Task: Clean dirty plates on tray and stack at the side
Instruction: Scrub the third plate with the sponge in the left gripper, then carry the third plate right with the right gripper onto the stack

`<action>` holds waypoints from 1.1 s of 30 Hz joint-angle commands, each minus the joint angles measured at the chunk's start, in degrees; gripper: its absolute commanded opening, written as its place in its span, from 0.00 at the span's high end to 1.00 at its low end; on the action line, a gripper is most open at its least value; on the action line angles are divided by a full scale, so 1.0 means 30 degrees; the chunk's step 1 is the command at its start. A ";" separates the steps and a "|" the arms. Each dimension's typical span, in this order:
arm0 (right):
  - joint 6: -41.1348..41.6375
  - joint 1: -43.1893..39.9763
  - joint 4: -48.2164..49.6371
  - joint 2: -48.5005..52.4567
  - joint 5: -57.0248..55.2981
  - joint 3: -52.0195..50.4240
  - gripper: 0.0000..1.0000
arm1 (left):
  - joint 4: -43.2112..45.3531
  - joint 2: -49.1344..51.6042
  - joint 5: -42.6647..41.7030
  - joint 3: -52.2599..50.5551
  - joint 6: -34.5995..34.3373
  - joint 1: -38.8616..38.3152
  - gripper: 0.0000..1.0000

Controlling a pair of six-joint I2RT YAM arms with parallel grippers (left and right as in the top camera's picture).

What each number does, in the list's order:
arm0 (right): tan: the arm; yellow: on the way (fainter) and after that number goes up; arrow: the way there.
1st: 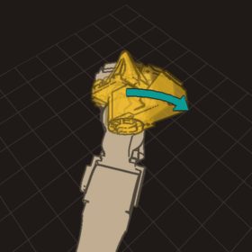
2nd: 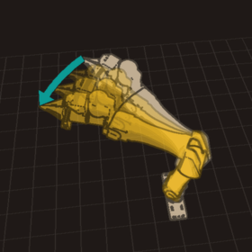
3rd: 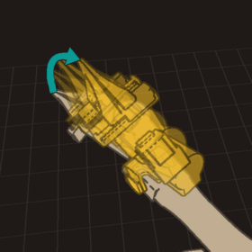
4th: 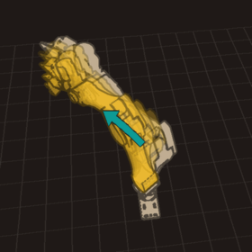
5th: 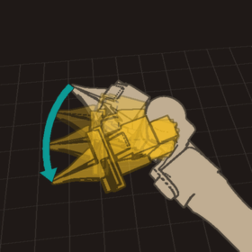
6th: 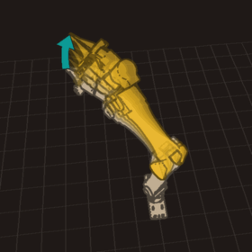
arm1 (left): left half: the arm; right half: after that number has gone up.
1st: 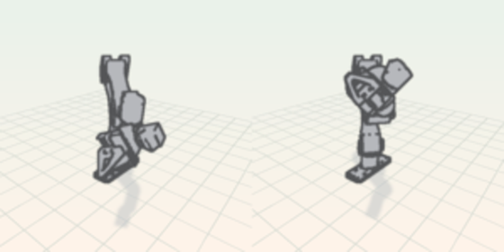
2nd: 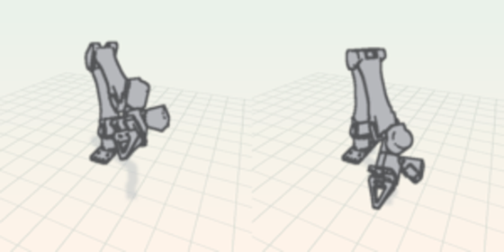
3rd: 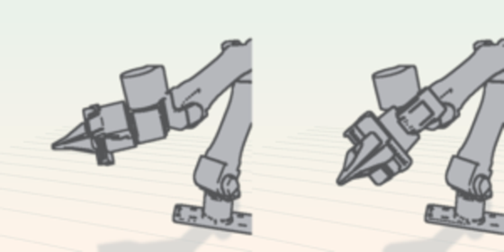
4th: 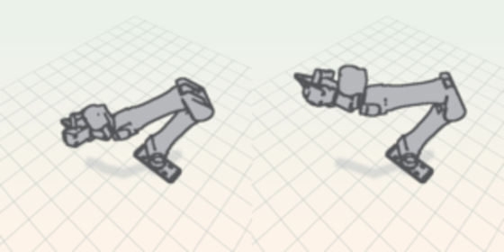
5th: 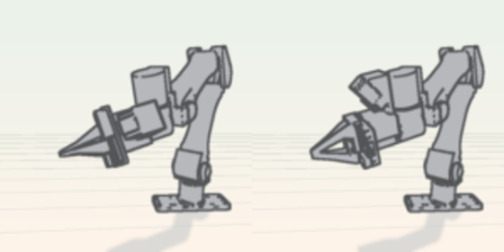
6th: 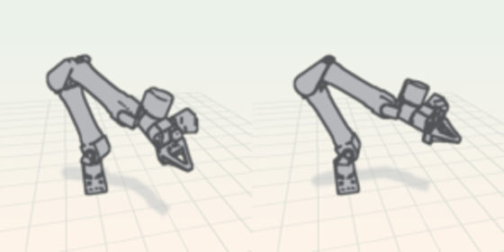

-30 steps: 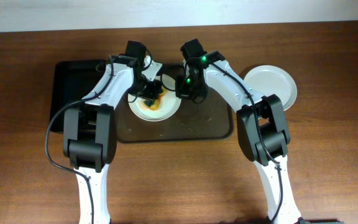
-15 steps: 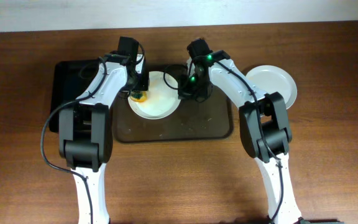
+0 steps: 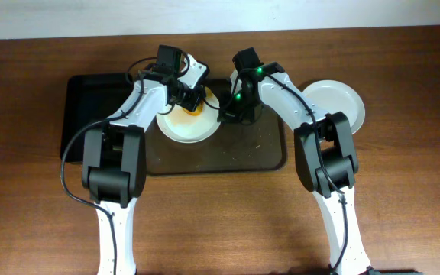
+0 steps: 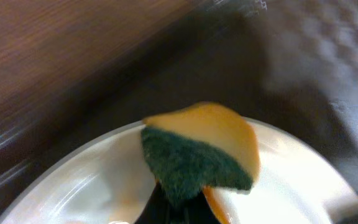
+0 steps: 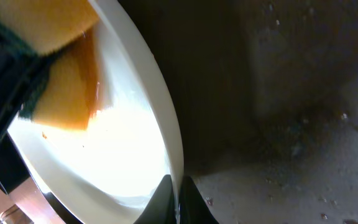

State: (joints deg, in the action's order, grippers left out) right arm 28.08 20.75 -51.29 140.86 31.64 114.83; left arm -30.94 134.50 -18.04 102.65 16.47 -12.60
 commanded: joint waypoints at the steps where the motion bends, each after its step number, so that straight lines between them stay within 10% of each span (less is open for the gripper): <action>1: -0.0430 0.0219 -0.0168 0.0940 -0.0182 -0.0095 0.96 | 0.0379 0.1734 0.7388 -0.0204 -0.5486 0.0058 1.00; 6: -0.0423 0.0219 -0.0131 0.0940 -0.0182 -0.0095 0.96 | -0.4342 0.1923 1.0083 -0.0197 -0.7242 0.0226 1.00; 14: -0.0430 0.0219 -0.0153 0.0940 -0.0109 -0.0095 0.96 | -1.0520 0.1916 0.0874 0.1326 -0.3118 0.0692 1.00; 29: -0.0780 0.0211 -0.0109 0.0889 -0.0277 -0.0087 0.96 | -1.1074 0.1770 -0.0736 1.0841 -0.4575 0.2317 1.00; 33: -0.0780 0.0204 -0.1858 -0.1377 -0.5566 -0.0087 0.96 | -1.1511 0.1770 -0.0692 1.1154 -0.4634 0.2579 1.00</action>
State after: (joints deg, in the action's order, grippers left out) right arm 25.85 21.76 -55.22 140.46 28.01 114.96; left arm -64.25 139.41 -19.73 135.17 3.38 -5.06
